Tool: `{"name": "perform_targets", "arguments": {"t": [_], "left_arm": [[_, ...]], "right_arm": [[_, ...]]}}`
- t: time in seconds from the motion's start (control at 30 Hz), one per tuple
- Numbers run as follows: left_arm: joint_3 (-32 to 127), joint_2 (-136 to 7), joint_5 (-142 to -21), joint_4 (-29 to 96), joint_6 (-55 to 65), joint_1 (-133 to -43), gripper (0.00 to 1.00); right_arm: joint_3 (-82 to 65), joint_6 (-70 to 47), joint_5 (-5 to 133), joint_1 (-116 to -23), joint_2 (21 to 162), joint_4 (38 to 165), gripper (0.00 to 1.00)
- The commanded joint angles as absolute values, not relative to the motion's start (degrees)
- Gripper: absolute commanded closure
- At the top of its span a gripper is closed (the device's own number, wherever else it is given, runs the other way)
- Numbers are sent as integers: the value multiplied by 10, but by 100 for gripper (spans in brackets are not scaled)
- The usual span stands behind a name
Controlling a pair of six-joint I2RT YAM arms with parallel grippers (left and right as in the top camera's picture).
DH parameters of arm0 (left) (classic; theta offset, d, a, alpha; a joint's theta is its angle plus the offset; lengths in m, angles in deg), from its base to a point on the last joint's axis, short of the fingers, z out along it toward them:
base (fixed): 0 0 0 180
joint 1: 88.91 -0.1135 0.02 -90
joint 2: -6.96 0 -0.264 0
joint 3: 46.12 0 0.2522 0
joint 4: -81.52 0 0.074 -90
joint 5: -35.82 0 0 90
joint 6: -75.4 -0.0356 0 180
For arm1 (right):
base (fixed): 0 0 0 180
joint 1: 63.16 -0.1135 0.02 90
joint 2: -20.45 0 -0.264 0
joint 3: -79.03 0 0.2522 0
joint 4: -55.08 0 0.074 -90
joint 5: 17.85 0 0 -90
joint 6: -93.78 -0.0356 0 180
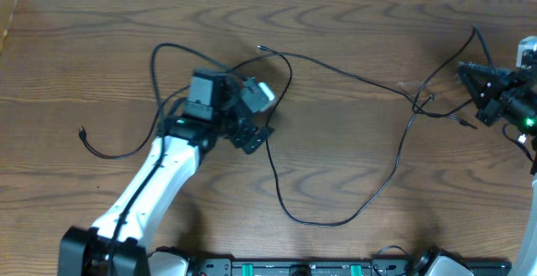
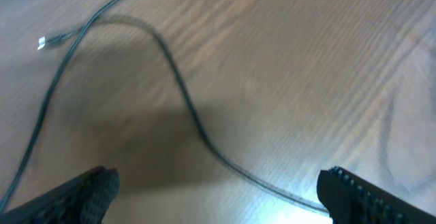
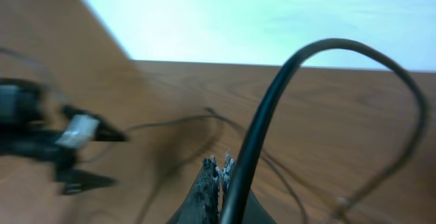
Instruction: Untangle cables
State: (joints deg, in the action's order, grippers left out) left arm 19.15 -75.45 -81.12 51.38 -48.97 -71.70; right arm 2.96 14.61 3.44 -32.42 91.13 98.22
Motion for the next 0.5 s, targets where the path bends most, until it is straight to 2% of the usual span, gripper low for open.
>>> {"name": "perform_targets", "arguments": {"t": [0.0,0.47], "left_arm": [[204,-772,-820,555,-498,-686,2],[204,-826,-821,674,-523,-573,2]], "right_arm": [[24,131,-83,-330,910,980,99],[24,-88,-148,-400,909,809,99]]}}
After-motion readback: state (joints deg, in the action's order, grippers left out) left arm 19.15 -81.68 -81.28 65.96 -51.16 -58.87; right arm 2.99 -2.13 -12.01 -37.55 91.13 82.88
